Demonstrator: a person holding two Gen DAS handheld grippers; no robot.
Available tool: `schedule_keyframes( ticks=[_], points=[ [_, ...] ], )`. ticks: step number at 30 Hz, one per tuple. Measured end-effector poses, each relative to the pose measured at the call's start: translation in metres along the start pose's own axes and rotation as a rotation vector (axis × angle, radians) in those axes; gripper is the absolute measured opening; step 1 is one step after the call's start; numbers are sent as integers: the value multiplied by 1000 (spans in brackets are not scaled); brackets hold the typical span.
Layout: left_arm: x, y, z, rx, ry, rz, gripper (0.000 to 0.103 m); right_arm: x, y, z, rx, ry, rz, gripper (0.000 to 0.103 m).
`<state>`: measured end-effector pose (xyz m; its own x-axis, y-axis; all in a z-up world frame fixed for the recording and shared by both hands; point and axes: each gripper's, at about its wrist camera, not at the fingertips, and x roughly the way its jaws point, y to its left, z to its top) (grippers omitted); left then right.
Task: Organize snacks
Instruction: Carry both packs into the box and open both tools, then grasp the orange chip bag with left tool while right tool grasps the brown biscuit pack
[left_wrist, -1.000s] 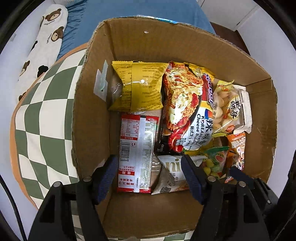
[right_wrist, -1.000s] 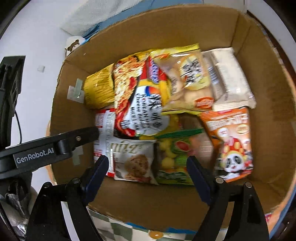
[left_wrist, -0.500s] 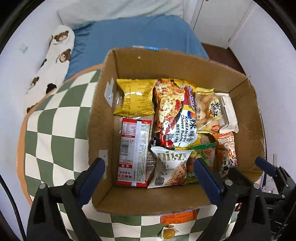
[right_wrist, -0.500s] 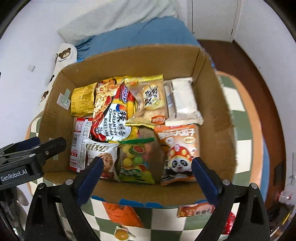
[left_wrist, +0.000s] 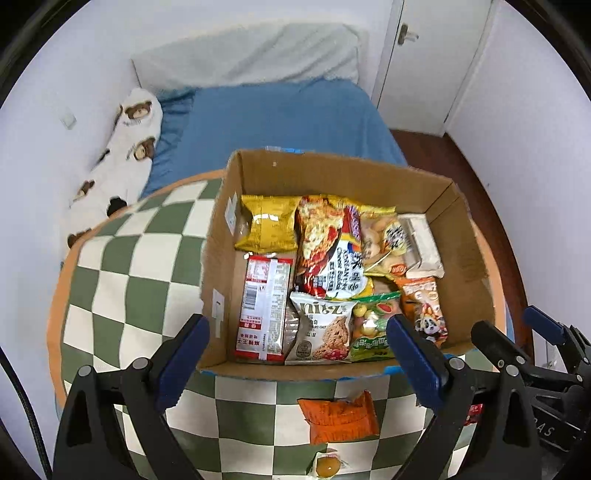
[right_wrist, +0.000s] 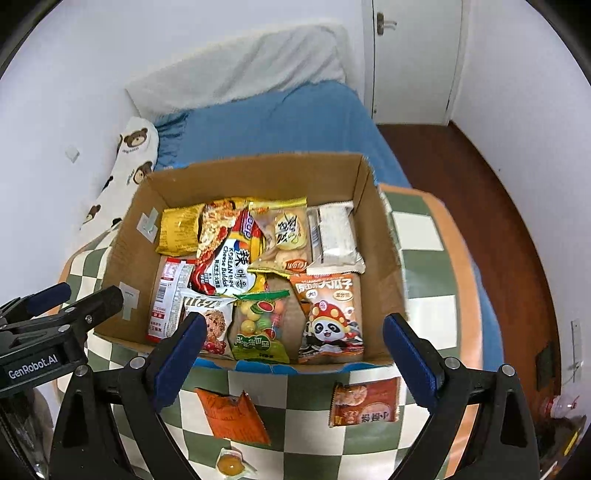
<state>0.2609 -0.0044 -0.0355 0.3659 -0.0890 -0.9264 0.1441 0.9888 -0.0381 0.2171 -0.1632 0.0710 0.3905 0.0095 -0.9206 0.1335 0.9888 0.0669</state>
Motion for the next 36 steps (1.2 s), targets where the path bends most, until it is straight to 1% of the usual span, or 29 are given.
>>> schedule_keyframes(
  ticks=[6,10,16,21,24,27,30,32,34,36],
  points=[
    [-41,-6,-16,15,-104,3,98,-39,0,-11,-5,-80,4,98],
    [-61,-7,-27,20,-149,5,98,-61,0,-20,-11,-123,1,98],
    [-83,-10,-43,20,-191,6,98,-90,-1,-32,-29,-182,-14,98],
    [-90,-14,-52,16,-203,-2,98,-97,-9,-40,0,-173,22,98],
    [-83,-14,-58,9,-184,4,98,-89,-25,-48,63,-135,69,98],
    [-64,-12,-68,-3,-129,13,98,-68,-55,-64,155,-65,83,98],
    [-36,-11,-82,-11,-52,31,98,-40,-82,-80,224,9,68,98],
    [-15,-12,-94,-14,6,41,98,-11,-102,-94,265,89,52,98],
    [8,-13,-105,-7,67,55,98,16,-114,-105,284,167,54,98],
    [29,-15,-119,-5,130,64,98,42,-127,-116,344,227,87,98]
  ],
)
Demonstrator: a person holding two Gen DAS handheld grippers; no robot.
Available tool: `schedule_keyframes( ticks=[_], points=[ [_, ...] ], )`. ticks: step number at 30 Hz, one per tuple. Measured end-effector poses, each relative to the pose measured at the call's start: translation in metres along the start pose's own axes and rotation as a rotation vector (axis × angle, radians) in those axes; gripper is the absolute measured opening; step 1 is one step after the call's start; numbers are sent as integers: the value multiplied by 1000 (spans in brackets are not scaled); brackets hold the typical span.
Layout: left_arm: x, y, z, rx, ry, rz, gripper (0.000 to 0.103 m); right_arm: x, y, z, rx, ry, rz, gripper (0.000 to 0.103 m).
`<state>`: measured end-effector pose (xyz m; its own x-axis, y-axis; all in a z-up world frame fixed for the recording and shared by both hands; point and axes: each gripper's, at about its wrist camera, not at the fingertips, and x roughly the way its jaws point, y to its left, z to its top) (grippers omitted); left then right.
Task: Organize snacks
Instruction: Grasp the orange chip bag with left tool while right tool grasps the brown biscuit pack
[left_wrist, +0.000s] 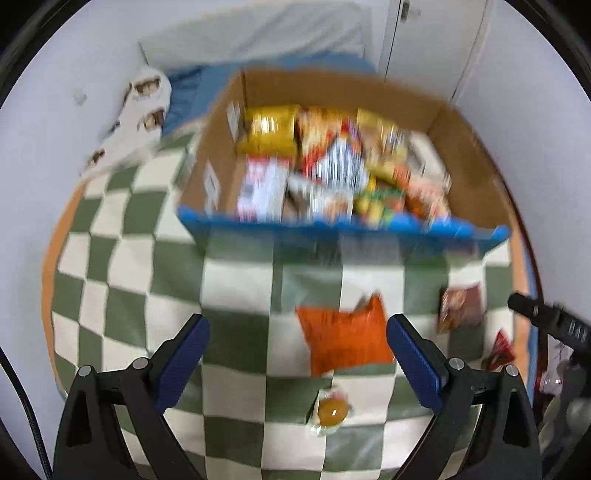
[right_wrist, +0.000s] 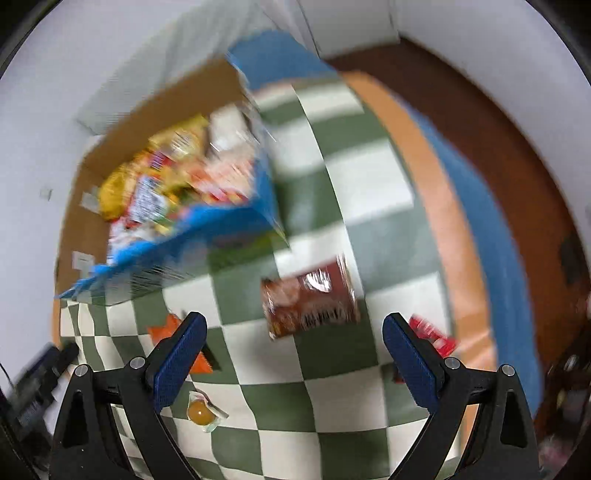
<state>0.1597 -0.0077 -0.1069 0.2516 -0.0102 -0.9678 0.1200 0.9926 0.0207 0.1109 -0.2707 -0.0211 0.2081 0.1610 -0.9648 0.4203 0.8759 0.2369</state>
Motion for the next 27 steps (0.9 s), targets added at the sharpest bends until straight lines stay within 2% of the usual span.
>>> schedule_keyframes(
  ticks=[4,7,12,16,18,20,22,24,27],
  points=[
    [32,-11,-16,58,62,20,98,52,-32,1,206,110,98,95],
    [46,-29,-24,199,77,59,98,74,-41,1,330,131,142,94],
    [63,-56,-35,427,74,155,98,99,-38,6,394,120,100,94],
    [66,-65,-41,521,76,173,98,112,-25,1,292,126,4,87],
    [66,-70,-43,568,75,169,98,110,-14,-6,181,122,-22,77],
    [66,-75,-46,623,79,165,98,107,0,-17,35,130,-57,75],
    [66,-84,-47,697,92,155,98,105,16,-33,-132,155,-112,75],
    [73,-94,-51,772,105,152,98,106,23,-44,-209,190,-119,76],
    [88,-110,-57,895,142,182,98,106,16,-56,-182,246,-75,82]
  ],
)
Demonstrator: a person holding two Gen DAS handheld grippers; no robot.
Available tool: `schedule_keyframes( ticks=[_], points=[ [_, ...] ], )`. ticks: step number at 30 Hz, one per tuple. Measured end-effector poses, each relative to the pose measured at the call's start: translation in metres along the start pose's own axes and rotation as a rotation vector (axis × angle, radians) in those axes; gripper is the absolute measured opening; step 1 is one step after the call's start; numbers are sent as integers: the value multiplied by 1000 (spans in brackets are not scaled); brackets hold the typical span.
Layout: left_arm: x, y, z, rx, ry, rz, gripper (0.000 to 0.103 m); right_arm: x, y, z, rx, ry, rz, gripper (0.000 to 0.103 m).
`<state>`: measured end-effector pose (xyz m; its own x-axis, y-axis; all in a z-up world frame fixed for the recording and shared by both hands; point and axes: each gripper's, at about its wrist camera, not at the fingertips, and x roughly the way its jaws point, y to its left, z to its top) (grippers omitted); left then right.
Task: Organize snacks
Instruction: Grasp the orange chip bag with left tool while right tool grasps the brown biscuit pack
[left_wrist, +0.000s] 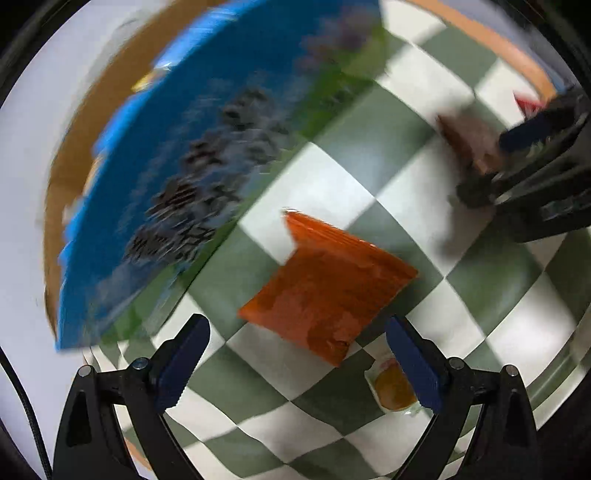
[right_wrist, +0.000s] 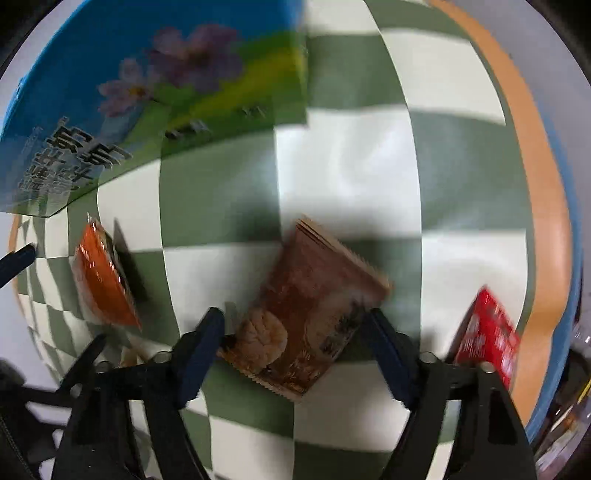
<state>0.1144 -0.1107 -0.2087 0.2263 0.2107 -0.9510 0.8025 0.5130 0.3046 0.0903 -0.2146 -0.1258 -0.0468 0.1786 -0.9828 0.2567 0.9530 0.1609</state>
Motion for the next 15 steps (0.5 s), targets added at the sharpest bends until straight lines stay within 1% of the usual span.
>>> schedule_keyframes(
  ticks=[1,3,4,5,6,7,8,10,11,13,14,15],
  points=[
    [3,-3,4,22,5,2,98,0,-6,-3,34,7,24,82],
    [8,-6,14,44,9,-18,98,-3,-18,-8,95,-6,55,82],
    [10,-6,19,43,4,-36,92,-5,-24,-12,131,-12,69,82],
    [10,-5,23,33,-2,-55,86,-6,-28,-14,160,-16,84,82],
    [11,-3,26,13,-1,-78,69,-7,-30,-16,176,-20,92,82],
    [14,-2,29,-22,18,-106,57,-7,-30,-19,190,-23,94,82],
    [16,1,31,-68,33,-124,57,-7,-30,-19,197,-25,95,82],
    [15,10,30,-157,29,-163,57,-5,-31,-19,215,-31,99,82],
    [15,15,27,-205,40,-170,57,-3,-30,-19,230,-40,97,82],
    [16,29,15,-339,62,-229,57,-2,-35,-3,257,-66,89,79],
    [18,37,7,-418,84,-261,57,-3,-37,1,265,-83,78,69],
    [21,43,-1,-479,99,-286,57,-4,-39,5,263,-93,65,62]
  ],
)
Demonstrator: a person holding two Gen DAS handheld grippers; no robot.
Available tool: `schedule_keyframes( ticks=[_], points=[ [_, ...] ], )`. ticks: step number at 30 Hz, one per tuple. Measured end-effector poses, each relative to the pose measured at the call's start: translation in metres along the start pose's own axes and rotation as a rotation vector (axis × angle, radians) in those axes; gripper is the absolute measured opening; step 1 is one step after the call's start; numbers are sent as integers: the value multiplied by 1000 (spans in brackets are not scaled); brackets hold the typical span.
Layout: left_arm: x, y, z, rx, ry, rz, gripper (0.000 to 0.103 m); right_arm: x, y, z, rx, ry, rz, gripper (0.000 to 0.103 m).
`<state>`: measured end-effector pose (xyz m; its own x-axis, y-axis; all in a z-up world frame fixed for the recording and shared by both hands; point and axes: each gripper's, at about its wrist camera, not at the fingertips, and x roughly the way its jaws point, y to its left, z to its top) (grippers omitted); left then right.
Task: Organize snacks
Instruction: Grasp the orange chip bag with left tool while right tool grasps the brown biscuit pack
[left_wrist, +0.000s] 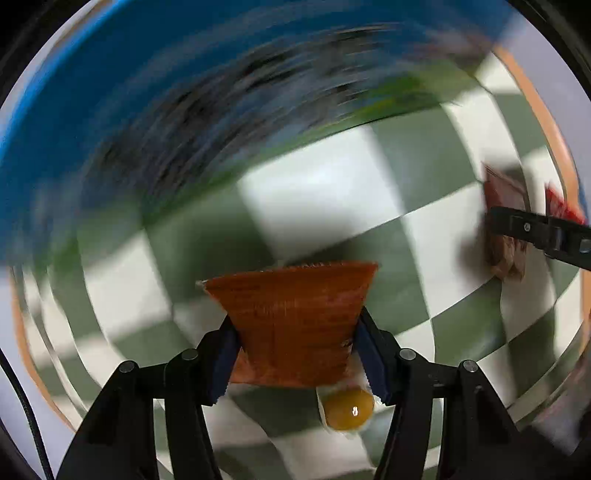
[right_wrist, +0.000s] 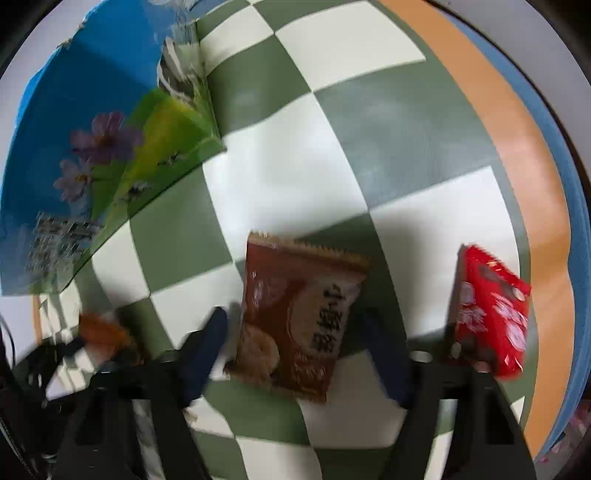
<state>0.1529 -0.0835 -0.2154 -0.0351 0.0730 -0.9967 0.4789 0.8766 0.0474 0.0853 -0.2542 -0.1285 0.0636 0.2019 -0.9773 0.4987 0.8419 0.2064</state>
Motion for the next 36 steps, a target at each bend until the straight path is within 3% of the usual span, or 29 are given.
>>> schedule_keyframes(
  ticks=[6,8,10,14,19,24,30,35,36],
  points=[
    [11,69,-25,-415,67,-238,57,8,47,-8,-216,-15,-71,61],
    [13,79,-26,-463,64,-299,58,12,65,-16,-316,6,-87,61],
    [17,78,-24,-440,88,-308,61,16,75,-20,-359,28,-99,61],
    [30,76,-21,-385,117,-278,62,17,73,-15,-282,65,-52,63],
    [35,79,-15,-457,127,-277,62,17,39,-3,-151,92,22,63],
    [31,93,-24,-559,80,-288,59,24,20,-11,-131,72,9,63],
    [27,83,-28,-469,18,-195,45,30,44,-29,-225,14,-58,59],
    [-4,81,-33,-411,-46,-164,44,13,45,-35,-251,-22,-22,59],
    [-10,60,-34,-405,-59,-170,44,2,42,-39,-257,-35,-3,59]
  ],
)
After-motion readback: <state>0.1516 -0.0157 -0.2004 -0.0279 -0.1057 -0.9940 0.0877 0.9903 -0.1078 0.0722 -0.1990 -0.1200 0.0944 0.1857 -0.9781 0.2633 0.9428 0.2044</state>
